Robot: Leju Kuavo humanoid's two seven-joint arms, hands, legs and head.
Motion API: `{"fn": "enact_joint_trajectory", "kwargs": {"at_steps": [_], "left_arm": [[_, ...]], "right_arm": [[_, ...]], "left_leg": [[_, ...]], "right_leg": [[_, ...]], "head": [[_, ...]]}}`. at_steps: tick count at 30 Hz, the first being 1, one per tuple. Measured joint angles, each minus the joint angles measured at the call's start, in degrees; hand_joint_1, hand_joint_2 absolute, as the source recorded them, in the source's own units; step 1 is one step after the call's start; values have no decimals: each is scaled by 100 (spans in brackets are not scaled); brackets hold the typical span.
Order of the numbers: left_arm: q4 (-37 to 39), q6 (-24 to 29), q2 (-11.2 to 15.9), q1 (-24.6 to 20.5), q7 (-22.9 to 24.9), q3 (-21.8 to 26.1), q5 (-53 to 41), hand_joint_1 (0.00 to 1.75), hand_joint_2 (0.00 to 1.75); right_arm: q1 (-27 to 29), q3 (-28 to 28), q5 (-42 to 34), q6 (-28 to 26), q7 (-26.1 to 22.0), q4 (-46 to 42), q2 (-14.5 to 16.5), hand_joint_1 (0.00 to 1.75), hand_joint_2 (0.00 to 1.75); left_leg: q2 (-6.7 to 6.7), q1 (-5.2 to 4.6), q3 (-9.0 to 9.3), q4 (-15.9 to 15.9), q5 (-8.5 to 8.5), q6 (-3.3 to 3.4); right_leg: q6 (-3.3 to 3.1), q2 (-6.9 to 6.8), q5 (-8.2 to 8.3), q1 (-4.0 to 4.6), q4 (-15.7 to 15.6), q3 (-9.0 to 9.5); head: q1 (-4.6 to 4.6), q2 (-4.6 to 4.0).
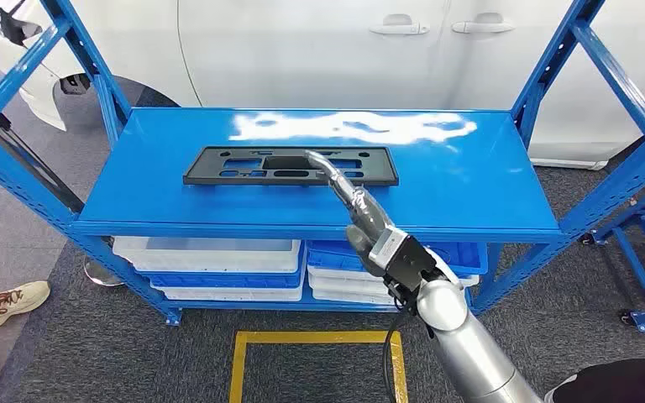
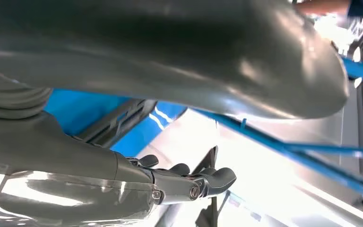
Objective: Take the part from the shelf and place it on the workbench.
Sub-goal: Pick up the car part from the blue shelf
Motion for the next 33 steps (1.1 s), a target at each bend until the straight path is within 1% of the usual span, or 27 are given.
{"fn": "enact_joint_trajectory", "kwargs": {"at_steps": [2, 5, 6, 7, 8, 10, 11, 12, 13, 15, 16, 17, 18, 19, 21, 22, 23, 24, 25, 26, 27, 28, 29, 30, 31, 32, 33], "left_arm": [[10, -2, -1, -2, -3, 0, -8, 0, 0], [22, -5, -5, 4, -2, 0, -22, 0, 0], [22, -5, -9, 11, -1, 0, -24, 0, 0], [23, -5, -14, 14, 0, 1, -26, 0, 0], [23, -4, -18, 12, 0, 1, -32, 0, 0], [23, -4, -19, 2, -2, 2, -51, 0, 0], [23, -4, -19, 2, -2, 2, -64, 0, 0], [23, -5, -19, 6, -2, 2, -77, 0, 0], [23, -5, -21, 9, -1, 2, -91, 0, 0], [23, -3, -30, 11, 1, 2, -118, 0, 0], [25, 3, -36, 3, 0, 2, -128, 0, 0], [26, 13, -43, -6, -2, 2, -134, 0, 0], [27, 24, -49, -12, -6, 2, -146, 0, 0], [27, 36, -56, -18, -11, 2, -158, 0, 0], [27, 49, -66, -27, -29, 2, -197, 0, 0], [27, 52, -71, -37, -39, 2, -214, 0, 0], [27, 53, -74, -45, -50, 1, -234, 0, 0], [27, 54, -78, -49, -61, -1, -253, 0, 0], [27, 55, -83, -51, -69, -2, -269, 0, 0], [27, 58, -85, -44, -75, -2, -286, 0, 0], [27, 64, -86, -33, -80, -2, -301, 0, 0], [27, 74, -86, -22, -81, -2, -315, 0, 0], [27, 87, -86, -13, -81, -2, -329, 0, 0], [27, 101, -86, -8, -81, -2, -340, 0, 0], [29, 114, -87, -9, -80, -2, -348, 0, 0], [31, 122, -89, -16, -80, -3, -352, 0, 0], [33, 127, -90, -23, -79, -3, -353, 0, 0]], "right_arm": [[49, 36, -1, 25, -33, 7, -8, 0, 0], [163, 130, 35, 65, -65, 10, -26, 0, 0], [179, 157, 81, 58, -54, 9, -28, 0, 0], [185, 193, 182, 23, -34, 8, -31, 0, 0], [191, 243, 348, -43, -6, 12, -35, 0, 0], [230, 390, 826, -252, 52, 37, -43, 0, 0], [265, 479, 1065, -364, 74, 58, -46, 0, 0], [299, 564, 1286, -486, 87, 80, -47, 0, 0], [322, 645, 1487, -619, 93, 104, -47, 0, 44], [334, 791, 1897, -956, 102, 155, -44, 0, 131], [328, 868, 2137, -1185, 113, 193, -32, 0, 175], [318, 952, 2410, -1462, 131, 245, -10, 0, 175], [300, 1042, 2714, -1783, 162, 311, 26, 0, 175], [265, 1148, 3055, -2144, 211, 398, 82, 0, 175], [149, 1387, 3673, -2784, 343, 601, 233, 0, 175], [71, 1516, 3910, -3021, 412, 710, 322, 0, 175], [-4, 1642, 4108, -3204, 481, 825, 410, 0, 175], [-68, 1759, 4282, -3351, 548, 942, 486, 0, 175], [-120, 1867, 4443, -3476, 618, 1067, 556, 0, 175], [-158, 1963, 4610, -3596, 692, 1203, 616, 0, 175], [-189, 2053, 4774, -3717, 766, 1344, 673, 0, 175], [-226, 2138, 4933, -3837, 839, 1488, 735, 0, 175], [-273, 2221, 5080, -3946, 906, 1631, 799, 0, 175], [-328, 2302, 5202, -4033, 960, 1771, 868, 0, 175], [-383, 2370, 5285, -4090, 998, 1892, 931, 0, 175], [-427, 2424, 5336, -4122, 1022, 1991, 979, 0, 175], [-456, 2467, 5360, -4139, 1037, 2070, 1017, 0, 175]], "left_leg": [[-2, -12, 32, -92, -54, 36], [-7, -24, 70, -178, -139, 135], [-6, -17, 99, -198, -154, 166], [-4, -9, 133, -222, -167, 195], [-3, -1, 168, -240, -181, 221], [-3, -8, 214, -243, -228, 256], [-7, -13, 244, -241, -257, 262], [-11, -17, 286, -239, -290, 262], [-17, -22, 342, -238, -329, 259], [-26, -31, 459, -240, -414, 239], [-30, -42, 501, -238, -455, 217], [-31, -48, 523, -241, -486, 190], [-27, -50, 531, -247, -511, 157], [-19, -52, 546, -258, -530, 122], [0, -48, 572, -245, -586, 53], [4, -46, 536, -131, -655, 22], [4, -41, 426, 112, -774, -8], [3, -29, 239, 470, -920, -32], [3, -19, 6, 873, -1063, -54], [3, -10, -206, 1203, -1141, -71], [4, -5, -340, 1356, -1104, -84], [5, -2, -365, 1278, -945, -90], [5, 0, -290, 993, -697, -89], [9, 1, -154, 588, -433, -77], [11, -10, -7, 221, -250, -55], [11, -21, 96, -32, -155, -20], [8, -34, 148, -157, -142, 18]], "right_leg": [[30, 8, -21, 12, 18, -16], [114, 15, -72, 15, 12, -16], [145, 12, -117, 10, 64, -25], [174, 10, -196, 5, 216, -88], [198, 7, -317, -2, 499, -232], [221, 4, -567, -14, 1291, -708], [223, 4, -607, -16, 1599, -932], [214, 4, -532, -16, 1710, -1065], [193, 4, -335, -12, 1584, -1082], [116, 5, 203, 8, 851, -856], [78, 3, 371, 25, 486, -719], [51, 2, 441, 43, 256, -628], [30, 7, 423, 57, 164, -588], [15, 15, 390, 65, 133, -570], [-25, 40, 375, 36, 82, -520], [-50, 42, 367, 19, 46, -478], [-75, 38, 356, 5, 16, -433], [-96, 29, 332, 10, 6, -398], [-115, 20, 304, 14, 8, -370], [-123, 17, 276, 19, 12, -342], [-126, 17, 243, 22, 18, -308], [-124, 22, 207, 22, 26, -268], [-117, 28, 167, 22, 36, -222], [-104, 33, 123, 21, 44, -177], [-82, 37, 83, 32, 58, -141], [-57, 37, 54, 42, 66, -122], [-33, 34, 34, 52, 71, -117]], "head": [[4, 0], [14, 1], [19, 1], [29, 1], [38, 1], [51, 1], [52, 1], [52, 1], [53, 1], [55, 0], [54, 0], [55, 0], [56, 1], [56, 1], [57, 1], [48, 1], [42, 1], [37, 1], [31, 1], [33, 0], [32, 0], [32, 0], [31, 0], [31, 0], [31, 0], [28, 1], [33, 1]]}}
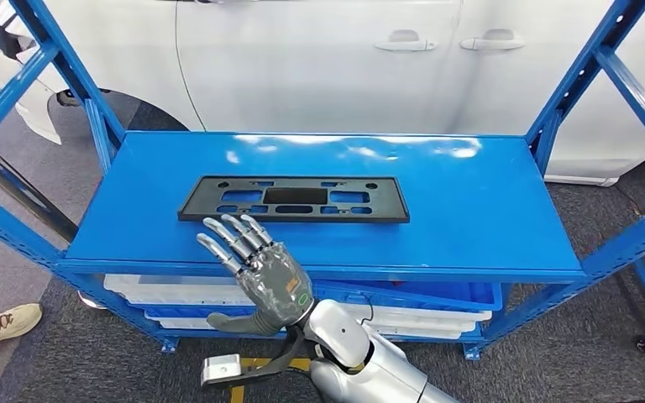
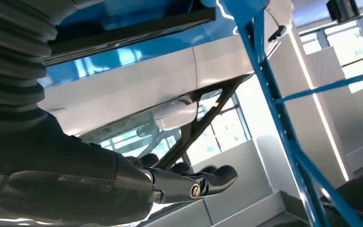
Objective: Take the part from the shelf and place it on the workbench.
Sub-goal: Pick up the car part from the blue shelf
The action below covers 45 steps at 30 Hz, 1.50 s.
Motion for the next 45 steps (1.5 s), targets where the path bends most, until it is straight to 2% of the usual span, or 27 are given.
{"fn": "enact_joint_trajectory", "kwargs": {"at_steps": [3, 5, 7, 8, 9, 10, 11, 12, 14, 15, 19, 21, 23, 24, 25, 26, 28, 30, 33, 35, 36, 38, 39, 40, 41, 43, 45], "left_arm": [[3, 3, -16, 1, 0, -1, -1, 0, 0], [3, 8, -29, 3, -1, -1, -1, 0, 0], [3, 12, -30, -3, -2, -1, -1, 0, 0], [3, 12, -31, -2, -1, -1, -1, 0, 0], [3, 12, -31, 3, 0, -1, -1, 0, 0], [3, 12, -32, 8, 2, -1, -2, 0, 0], [3, 12, -33, 12, 5, -1, -6, 0, 0], [3, 12, -35, 12, 10, -2, -11, 0, 0], [3, 12, -37, 2, 23, -3, -28, 0, 0], [3, 12, -38, -4, 29, -3, -41, 0, 0], [3, -1, -32, -30, 71, -14, -120, 0, 0], [3, -7, -25, -40, 96, -26, -164, 0, 0], [3, -11, -21, -40, 114, -33, -194, 0, 0], [3, -11, -18, -33, 125, -34, -205, 0, 0], [3, -9, -15, -25, 133, -34, -217, 0, 0], [3, -4, -10, -18, 140, -34, -229, 0, 0], [3, 6, 2, -16, 146, -35, -251, 0, 0], [3, 10, 10, -25, 148, -39, -275, 0, 0], [3, 20, 10, -40, 147, -50, -307, 0, 0], [3, 26, 12, -49, 144, -53, -320, 0, 0], [3, 26, 14, -57, 142, -54, -329, 0, 0], [3, 28, 19, -68, 136, -54, -351, 0, 0], [3, 32, 21, -67, 134, -54, -362, 0, 0], [3, 37, 22, -63, 133, -54, -371, 0, 0], [3, 41, 24, -59, 132, -54, -377, 0, 0], [3, 48, 25, -58, 132, -54, -391, 0, 0], [3, 58, 28, -62, 132, -54, -410, 0, 0]], "right_arm": [[-53, 68, 24, -18, 20, 148, 78, 0, 175], [-95, 85, 28, -24, 22, 211, 114, 0, 175], [-118, 96, 28, -28, 22, 273, 125, 0, 175], [-120, 104, 29, -28, 26, 311, 125, 0, 175], [-118, 110, 39, -27, 39, 346, 127, 0, 175], [-123, 118, 68, -27, 70, 383, 132, 0, 175], [-140, 131, 121, -27, 127, 430, 146, 0, 175], [-172, 146, 195, -30, 204, 492, 173, 0, 175], [-275, 185, 364, -50, 387, 698, 265, 0, 175], [-331, 200, 431, -69, 473, 827, 325, 0, 175], [-593, 218, 572, -245, 756, 1484, 567, 0, 175], [-746, 212, 603, -338, 822, 1795, 664, 0, 175], [-820, 177, 667, -375, 866, 2009, 708, 0, 175], [-832, 144, 710, -379, 885, 2094, 716, 0, 175], [-843, 103, 745, -380, 901, 2180, 719, 0, 175], [-861, 60, 770, -382, 909, 2265, 723, 0, 175], [-928, -13, 788, -384, 910, 2428, 756, 0, 175], [-1012, -57, 792, -380, 895, 2608, 833, 0, 175], [-1099, -79, 770, -343, 856, 2898, 993, 0, 175], [-1161, -44, 674, -286, 901, 3039, 1085, 0, 175], [-1200, 1, 598, -258, 952, 3094, 1114, 0, 175], [-1258, 176, 392, -220, 1092, 3221, 1147, 0, 175], [-1267, 283, 294, -214, 1161, 3290, 1152, 0, 175], [-1270, 399, 205, -215, 1228, 3361, 1155, 0, 175], [-1276, 512, 137, -219, 1287, 3428, 1159, 0, 175], [-1305, 720, 45, -234, 1396, 3554, 1178, 0, 175], [-1343, 888, 12, -252, 1480, 3666, 1202, 0, 175]], "left_leg": [[-8, 10, 37, -53, -50, 103], [0, 41, 90, -98, -63, 166], [4, 41, 123, -107, -90, 211], [2, 40, 139, -105, -107, 218], [-2, 38, 162, -104, -127, 221], [-6, 38, 191, -102, -151, 215], [-12, 38, 231, -100, -180, 205], [-17, 38, 273, -98, -210, 190], [-19, 22, 324, -88, -272, 135], [-18, 17, 331, -87, -293, 101], [-8, 36, 336, -33, -381, -29], [-5, 53, 119, 441, -633, -76], [-5, 62, -304, 1221, -940, -114], [-4, 65, -478, 1492, -990, -127], [-4, 67, -559, 1559, -923, -134], [-3, 70, -522, 1389, -741, -136], [3, 78, -202, 600, -269, -123], [-1, 66, 30, 45, -58, -69], [-6, 55, 44, -43, -61, 35], [0, 78, 59, -73, -48, 106], [4, 87, 66, -85, -43, 134], [5, 78, 66, -84, -50, 165], [3, 74, 68, -82, -53, 169], [0, 72, 72, -80, -57, 170], [-5, 70, 79, -78, -61, 166], [-13, 65, 105, -78, -75, 148], [-14, 45, 113, -70, -93, 105]], "right_leg": [[74, -9, -56, 13, 18, 4], [134, -13, -235, 4, 337, -137], [180, -19, -532, -31, 1101, -558], [198, -20, -625, -47, 1474, -794], [209, -20, -615, -59, 1683, -958], [212, -21, -488, -69, 1668, -1013], [205, -22, -262, -77, 1420, -951], [185, -22, 7, -80, 1018, -803], [135, -24, 322, -56, 308, -512], [113, -21, 359, -41, 134, -443], [5, -12, 330, -38, 7, -374], [-47, -23, 328, -58, -41, -317], [-78, -32, 306, -50, -41, -294], [-83, -32, 292, -46, -39, -284], [-82, -29, 276, -45, -34, -269], [-75, -24, 256, -46, -29, -245], [-44, -12, 202, -43, -6, -193], [2, 1, 167, -19, 24, -190], [77, 9, 154, -8, 33, -211], [128, 1, 14, -14, 221, -286], [151, -4, -140, -22, 494, -411], [181, -13, -498, -41, 1307, -807], [188, -14, -595, -48, 1644, -985], [187, -15, -578, -52, 1780, -1073], [175, -16, -447, -53, 1668, -1043], [116, -20, -12, -44, 871, -688], [62, -29, 229, -13, 189, -375]], "head": [[14, 0], [36, 1], [60, 1], [61, 0], [62, 0], [63, -1], [63, -1], [64, -1], [60, 0], [58, 0], [51, -1], [43, -1], [39, -1], [40, -1], [40, -1], [40, -1], [42, -1], [43, 0], [47, 1], [58, 1], [68, 1], [87, 0], [87, -1], [88, -1], [88, -1], [88, -1], [86, -1]]}}
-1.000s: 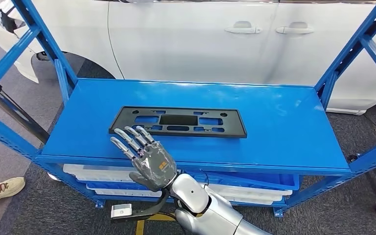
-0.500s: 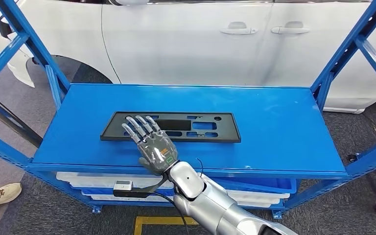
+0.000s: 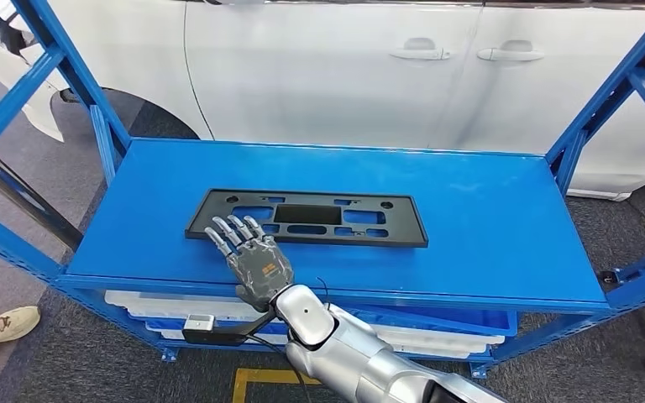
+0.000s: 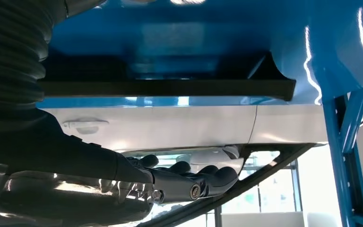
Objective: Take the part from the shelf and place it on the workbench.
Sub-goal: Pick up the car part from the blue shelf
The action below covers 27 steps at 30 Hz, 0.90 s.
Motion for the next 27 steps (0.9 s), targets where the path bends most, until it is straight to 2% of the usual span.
{"fn": "enact_joint_trajectory", "kwargs": {"at_steps": [2, 4, 5, 6, 8, 9, 10, 11, 12, 14, 15, 16, 18, 20, 22, 24, 25, 26, 27], "left_arm": [[0, 14, 2, 3, 6, -1, -16, 0, 0], [0, 20, 10, 7, 16, -3, -33, 0, 0], [0, 20, 15, 7, 22, -5, -48, 0, 0], [0, 20, 21, 5, 29, -7, -64, 0, 0], [0, 20, 31, 5, 46, -16, -99, 0, 0], [0, 20, 36, 5, 56, -23, -116, 0, 0], [0, 20, 43, 4, 66, -34, -138, 0, 0], [0, 20, 51, 1, 78, -48, -164, 0, 0], [0, 20, 61, -8, 90, -62, -183, 0, 0], [0, 19, 78, -41, 114, -97, -222, 0, 0], [0, 18, 83, -61, 126, -113, -239, 0, 0], [0, 17, 85, -79, 139, -127, -256, 0, 0], [0, 15, 87, -96, 160, -142, -291, 0, 0], [0, 15, 87, -102, 167, -149, -316, 0, 0], [0, 15, 93, -118, 168, -153, -328, 0, 0], [0, 15, 100, -126, 169, -155, -344, 0, 0], [0, 14, 101, -125, 170, -158, -358, 0, 0], [0, 11, 102, -125, 171, -163, -374, 0, 0], [0, 8, 103, -127, 173, -171, -393, 0, 0]], "right_arm": [[-20, 136, 14, -14, 86, 103, 13, 0, 175], [-32, 244, 44, -19, 201, 192, 26, 0, 175], [-45, 288, 58, -19, 260, 229, 37, 0, 175], [-62, 328, 66, -19, 313, 262, 50, 0, 175], [-90, 394, 66, -14, 404, 332, 69, 0, 175], [-99, 422, 52, -9, 446, 368, 73, 0, 175], [-108, 448, 27, -4, 489, 403, 73, 0, 175], [-128, 474, -6, 1, 528, 432, 74, 0, 175], [-161, 500, -39, 4, 564, 454, 76, 0, 175], [-257, 556, -113, 6, 618, 484, 84, 0, 175], [-308, 593, -160, 6, 646, 493, 87, 0, 175], [-351, 637, -216, 5, 676, 498, 89, 0, 175], [-426, 738, -340, 5, 747, 500, 89, 0, 175], [-512, 823, -446, 4, 812, 499, 90, 0, 175], [-600, 895, -514, 2, 865, 498, 90, 0, 175], [-641, 960, -561, -7, 914, 503, 89, 0, 175], [-647, 991, -581, -13, 942, 509, 89, 0, 175], [-656, 1020, -598, -22, 974, 516, 89, 0, 175], [-673, 1046, -610, -32, 1004, 524, 89, 0, 175]], "left_leg": [[4, -12, -1, -7, -6, -62], [7, -3, 1, 6, -34, -126], [8, 1, -36, 107, -108, -152], [8, 6, -129, 329, -243, -176], [10, 18, -471, 1073, -608, -215], [11, 23, -641, 1419, -731, -232], [11, 26, -738, 1600, -753, -244], [12, 29, -726, 1559, -662, -251], [13, 34, -599, 1283, -474, -252], [17, 33, -219, 482, -116, -236], [15, 27, -87, 201, -28, -208], [11, 17, -26, 63, -10, -176], [2, 9, -25, 44, -19, -98], [6, 24, -16, 18, 0, -28], [14, 35, -9, -2, 11, 29], [19, 28, -11, -1, 7, 52], [18, 25, -10, 1, 5, 54], [15, 23, -7, 3, 3, 52], [10, 21, 1, 4, 0, 48]], "right_leg": [[-25, -1, 9, 27, -152, 59], [-70, 2, 36, 4, -205, 86], [-100, -3, 49, -12, -238, 109], [-124, -8, 59, -27, -266, 130], [-151, -14, 54, -25, -272, 144], [-155, -15, 49, -22, -267, 145], [-155, -14, 42, -19, -259, 145], [-151, -11, 33, -20, -247, 147], [-142, -6, 19, -24, -230, 152], [-103, 5, -20, -15, -181, 152], [-77, 10, -31, -3, -160, 142], [-53, 12, -37, 9, -147, 131], [-6, 15, -33, 16, -143, 117], [47, 12, -121, 4, -36, 77], [94, 7, -420, -14, 496, -166], [119, 4, -742, -30, 1288, -560], [122, 4, -786, -36, 1529, -691], [115, 4, -715, -39, 1546, -718], [96, 4, -543, -38, 1325, -628]], "head": [[-2, 1], [-2, 1], [-4, 1], [-9, 1], [-13, 0], [-13, 0], [-13, 0], [-13, 0], [-13, 0], [-15, 0], [-12, 1], [-9, 1], [-1, 1], [5, 0], [19, 0], [27, 0], [27, 1], [28, 1], [28, 1]]}}
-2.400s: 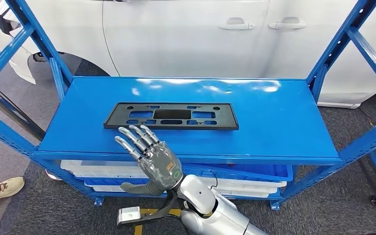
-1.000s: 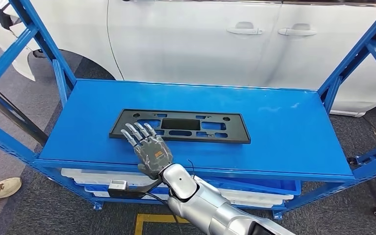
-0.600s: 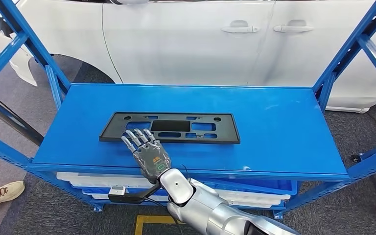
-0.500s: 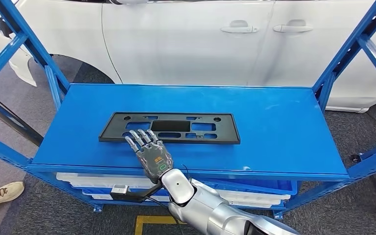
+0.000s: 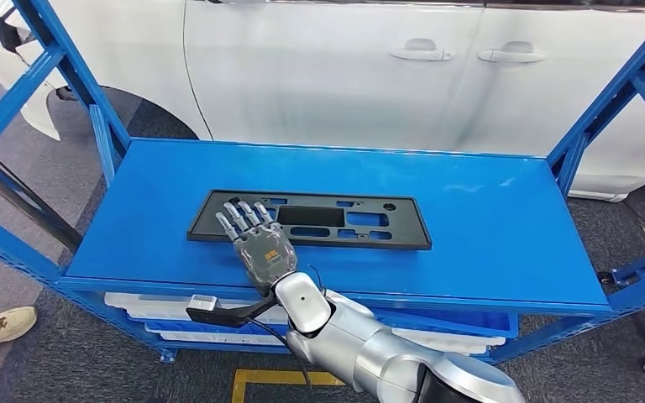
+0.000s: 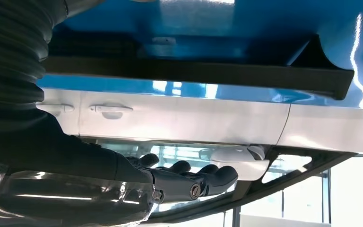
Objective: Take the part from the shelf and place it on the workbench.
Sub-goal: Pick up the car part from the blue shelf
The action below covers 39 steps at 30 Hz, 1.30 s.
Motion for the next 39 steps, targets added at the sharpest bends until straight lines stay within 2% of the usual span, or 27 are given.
{"fn": "enact_joint_trajectory", "kwargs": {"at_steps": [2, 3, 4, 7, 9, 10, 12, 13, 14, 15, 17, 18, 19, 22, 24, 25, 27, 28, 29, 30, 32, 33, 34, 36, 38, 39], "left_arm": [[0, -13, 0, -8, 5, -20, -29, 0, 0], [0, -22, 1, -13, 9, -29, -39, 0, 0], [0, -32, 4, -17, 14, -37, -45, 0, 0], [0, -46, 19, -26, 28, -60, -51, 0, 0], [0, -50, 32, -34, 30, -70, -55, 0, 0], [0, -50, 39, -35, 31, -74, -56, 0, 0], [0, -50, 45, -31, 35, -80, -57, 0, 0], [0, -50, 50, -27, 38, -81, -57, 0, 0], [0, -50, 54, -24, 40, -82, -59, 0, 0], [0, -50, 58, -23, 44, -83, -67, 0, 0], [0, -50, 67, -28, 54, -86, -92, 0, 0], [0, -50, 72, -33, 61, -89, -108, 0, 0], [0, -50, 74, -39, 69, -93, -124, 0, 0], [0, -46, 82, -43, 99, -107, -184, 0, 0], [0, -42, 86, -49, 115, -113, -226, 0, 0], [0, -39, 89, -56, 121, -114, -245, 0, 0], [0, -36, 99, -69, 138, -116, -276, 0, 0], [0, -35, 104, -69, 151, -117, -292, 0, 0], [0, -35, 108, -68, 166, -118, -308, 0, 0], [0, -35, 111, -66, 179, -119, -322, 0, 0], [0, -36, 112, -69, 193, -125, -340, 0, 0], [0, -36, 112, -73, 195, -130, -344, 0, 0], [0, -37, 113, -76, 197, -136, -344, 0, 0], [0, -36, 117, -78, 202, -145, -345, 0, 0], [0, -36, 129, -80, 204, -151, -345, 0, 0], [0, -37, 134, -82, 204, -154, -345, 0, 0]], "right_arm": [[-59, 32, -26, -37, 38, 23, 0, 0, 175], [-93, 39, -39, -58, 43, 39, 0, 0, 175], [-123, 42, -52, -79, 43, 57, 0, 0, 175], [-165, 47, -72, -102, 45, 117, 1, 0, 175], [-189, 50, -75, -110, 46, 145, 6, 0, 175], [-199, 52, -74, -115, 45, 156, 9, 0, 175], [-203, 64, -74, -121, 45, 181, 13, 0, 175], [-198, 73, -74, -123, 45, 197, 13, 0, 175], [-194, 83, -71, -124, 48, 213, 13, 0, 175], [-193, 89, -60, -125, 55, 228, 13, 0, 175], [-197, 92, 12, -128, 85, 255, 13, 0, 175], [-203, 83, 78, -130, 105, 272, 13, 0, 175], [-207, 61, 163, -132, 125, 290, 13, 0, 175], [-212, -122, 521, -138, 200, 355, 13, 0, 175], [-225, -351, 831, -139, 244, 405, 10, 0, 175], [-233, -479, 965, -140, 252, 435, 9, 0, 175], [-244, -722, 1135, -140, 254, 521, 4, 0, 175], [-244, -825, 1175, -140, 254, 574, -2, 0, 175], [-244, -918, 1205, -140, 254, 628, -8, 0, 175], [-245, -1003, 1228, -140, 254, 678, -14, 0, 175], [-254, -1149, 1260, -140, 254, 749, -19, 0, 175], [-263, -1207, 1269, -140, 253, 772, -19, 0, 175], [-271, -1253, 1273, -140, 252, 792, -19, 0, 175], [-280, -1317, 1275, -140, 250, 831, -19, 0, 175], [-283, -1367, 1275, -142, 250, 864, -18, 0, 175], [-287, -1386, 1276, -142, 250, 876, -16, 0, 175]], "left_leg": [[-8, -11, 21, 2, -13, -21], [-10, -21, 23, 6, -22, -39], [-10, -29, 22, 7, -29, -64], [-1, -27, 29, -8, -41, -164], [2, -17, -42, 181, -180, -222], [3, -9, -164, 453, -336, -248], [3, -1, -540, 1237, -685, -297], [3, 3, -693, 1534, -764, -316], [4, 5, -757, 1633, -731, -327], [5, 8, -698, 1481, -581, -331], [10, 16, -340, 717, -175, -317], [9, 10, -168, 353, -46, -290], [5, 2, -64, 125, 12, -256], [-6, -15, -40, 26, 7, -138], [-2, 4, -37, 2, 26, -68], [2, 13, -34, -10, 34, -37], [8, 8, -40, -11, 34, -1], [9, 5, -40, -9, 33, 3], [7, 3, -40, -8, 31, 5], [2, 1, -36, -7, 30, 3], [-6, 0, -18, -7, 21, -11], [-7, -13, -15, 1, 12, -27], [-7, -20, -19, 5, 7, -51], [-4, -31, -30, 1, 5, -112], [1, -22, -29, 5, -16, -178], [3, -20, -58, 89, -82, -205]], "right_leg": [[-69, 0, 409, 22, -830, 385], [-97, -4, 532, 36, -1174, 542], [-117, -4, 582, 52, -1379, 632], [-163, 1, 591, 53, -1495, 670], [-212, -5, 618, 19, -1561, 711], [-229, -10, 625, 8, -1580, 727], [-248, -14, 618, 16, -1578, 731], [-252, -13, 612, 20, -1572, 731], [-252, -11, 604, 21, -1564, 733], [-247, -8, 593, 20, -1553, 741], [-218, 0, 556, 19, -1525, 766], [-197, 5, 538, 30, -1502, 767], [-171, 7, 528, 41, -1487, 760], [-98, 7, 522, 57, -1472, 729], [-39, 5, 391, 47, -1294, 650], [-7, 4, 244, 39, -1039, 531], [30, 2, -106, 19, -271, 161], [37, 2, -208, 10, 57, -8], [36, 2, -208, 4, 211, -99], [24, 2, -95, 1, 129, -79], [-34, 2, 325, 9, -604, 250], [-69, -1, 487, 25, -1011, 436], [-94, -4, 581, 41, -1294, 562], [-121, -4, 599, 71, -1464, 620], [-162, -2, 623, 49, -1508, 639], [-191, -6, 635, 31, -1538, 659]], "head": [[0, -1], [-2, 0], [-3, 0], [-4, 0], [-9, 0], [-13, 0], [-16, -1], [-15, -1], [-15, -1], [-16, -1], [-16, 0], [-16, 0], [-13, 0], [-12, -1], [-4, -1], [-1, -1], [8, -1], [8, -1], [9, -1], [9, -1], [9, -1], [7, -1], [7, -1], [3, 0], [1, 1], [-1, 0]]}}
